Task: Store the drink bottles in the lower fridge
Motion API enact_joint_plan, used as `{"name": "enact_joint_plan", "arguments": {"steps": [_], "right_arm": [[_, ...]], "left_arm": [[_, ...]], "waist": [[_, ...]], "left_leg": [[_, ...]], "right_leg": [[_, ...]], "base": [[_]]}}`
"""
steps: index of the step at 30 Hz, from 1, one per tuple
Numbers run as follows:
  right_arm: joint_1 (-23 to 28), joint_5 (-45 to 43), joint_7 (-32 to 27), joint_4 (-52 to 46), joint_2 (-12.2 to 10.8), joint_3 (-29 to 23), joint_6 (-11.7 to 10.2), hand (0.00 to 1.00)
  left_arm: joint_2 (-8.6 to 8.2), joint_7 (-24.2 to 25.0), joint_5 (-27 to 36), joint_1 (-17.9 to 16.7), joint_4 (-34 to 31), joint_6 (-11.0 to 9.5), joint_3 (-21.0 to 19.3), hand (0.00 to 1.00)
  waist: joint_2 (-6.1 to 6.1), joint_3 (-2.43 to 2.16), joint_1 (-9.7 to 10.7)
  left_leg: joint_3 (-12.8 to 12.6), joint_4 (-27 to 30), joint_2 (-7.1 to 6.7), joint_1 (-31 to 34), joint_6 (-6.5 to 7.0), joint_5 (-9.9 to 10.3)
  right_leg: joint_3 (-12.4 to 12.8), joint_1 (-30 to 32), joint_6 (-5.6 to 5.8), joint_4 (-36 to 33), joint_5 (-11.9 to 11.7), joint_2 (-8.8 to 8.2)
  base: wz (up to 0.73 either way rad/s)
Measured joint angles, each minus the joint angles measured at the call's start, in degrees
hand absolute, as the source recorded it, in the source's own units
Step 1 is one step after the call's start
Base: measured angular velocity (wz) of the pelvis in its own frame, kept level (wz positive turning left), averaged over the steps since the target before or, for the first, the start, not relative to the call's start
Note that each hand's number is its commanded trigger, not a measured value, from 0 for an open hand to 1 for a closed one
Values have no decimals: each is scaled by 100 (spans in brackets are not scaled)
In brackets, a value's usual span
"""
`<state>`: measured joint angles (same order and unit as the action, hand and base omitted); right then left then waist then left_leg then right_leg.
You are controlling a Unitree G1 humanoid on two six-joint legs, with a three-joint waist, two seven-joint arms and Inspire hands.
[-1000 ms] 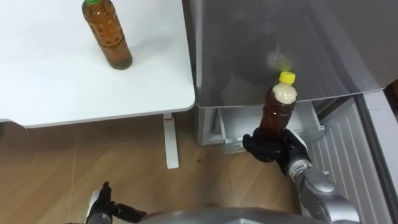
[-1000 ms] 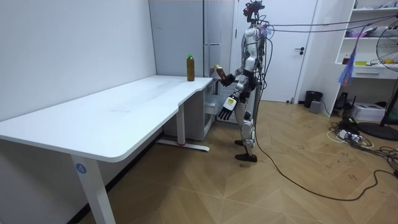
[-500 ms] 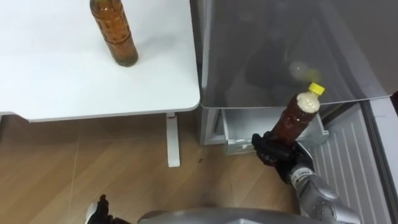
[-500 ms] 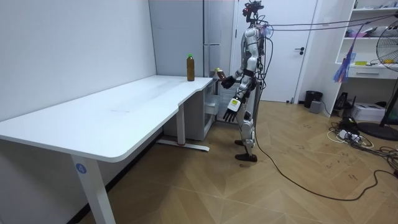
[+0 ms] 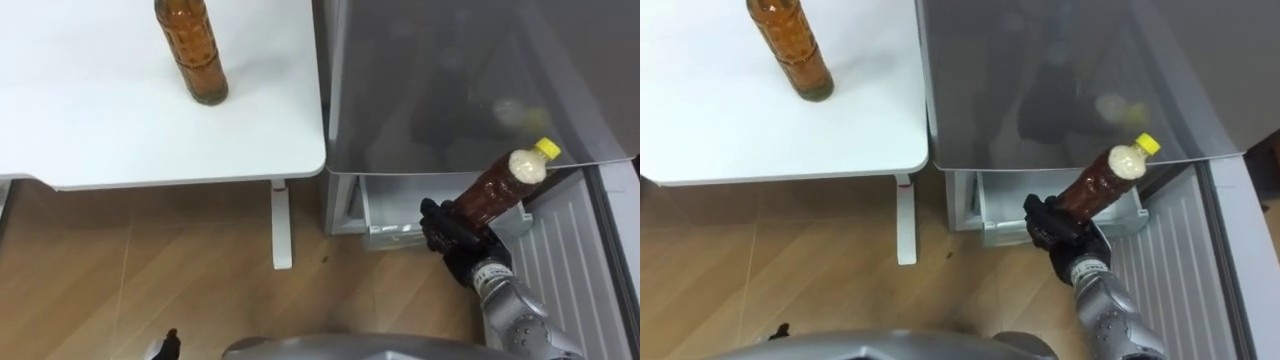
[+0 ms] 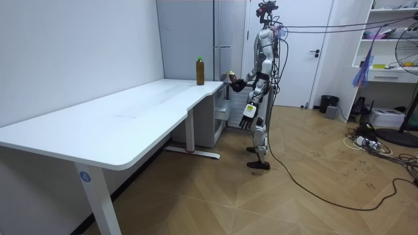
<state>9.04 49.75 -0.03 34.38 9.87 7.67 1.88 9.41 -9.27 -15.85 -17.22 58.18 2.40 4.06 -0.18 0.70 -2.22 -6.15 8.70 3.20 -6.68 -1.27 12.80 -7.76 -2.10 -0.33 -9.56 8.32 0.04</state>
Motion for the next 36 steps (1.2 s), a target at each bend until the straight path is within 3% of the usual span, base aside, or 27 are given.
{"name": "enact_joint_plan", "arguments": {"steps": [5, 12, 23, 36], "right_arm": [[-18, 743, 26, 100, -8, 21, 0, 100], [-19, 1910, 72, 100, -10, 11, -3, 100], [7, 2565, 358, 136, -16, 46, -100, 100], [-209, 3314, 776, 863, -16, 175, -96, 100]], "left_arm": [[-2, 3, -2, 0, -15, 63, 1, 0], [-14, 111, -2, 0, -16, 152, 1, 0], [-140, 115, -1, -47, -15, 156, 14, 0], [-183, 298, 3, -100, -97, 299, 17, 0]], "waist": [[59, -4, -1], [54, -6, 12], [84, -14, -5], [173, -52, -264]], "left_leg": [[0, 2, 0, -4, 0, 0], [0, 2, 0, -33, 0, 0], [0, 2, 2, -93, -1, 1], [21, 60, -4, 14, -2, 1]], "right_leg": [[-26, 15, 0, 0, 0, -7], [-26, -17, -1, 3, -1, -6], [-27, -113, -5, 70, -4, 8], [-179, -72, 0, 71, -2, -33]], "base": [[0], [0], [0], [5]]}}
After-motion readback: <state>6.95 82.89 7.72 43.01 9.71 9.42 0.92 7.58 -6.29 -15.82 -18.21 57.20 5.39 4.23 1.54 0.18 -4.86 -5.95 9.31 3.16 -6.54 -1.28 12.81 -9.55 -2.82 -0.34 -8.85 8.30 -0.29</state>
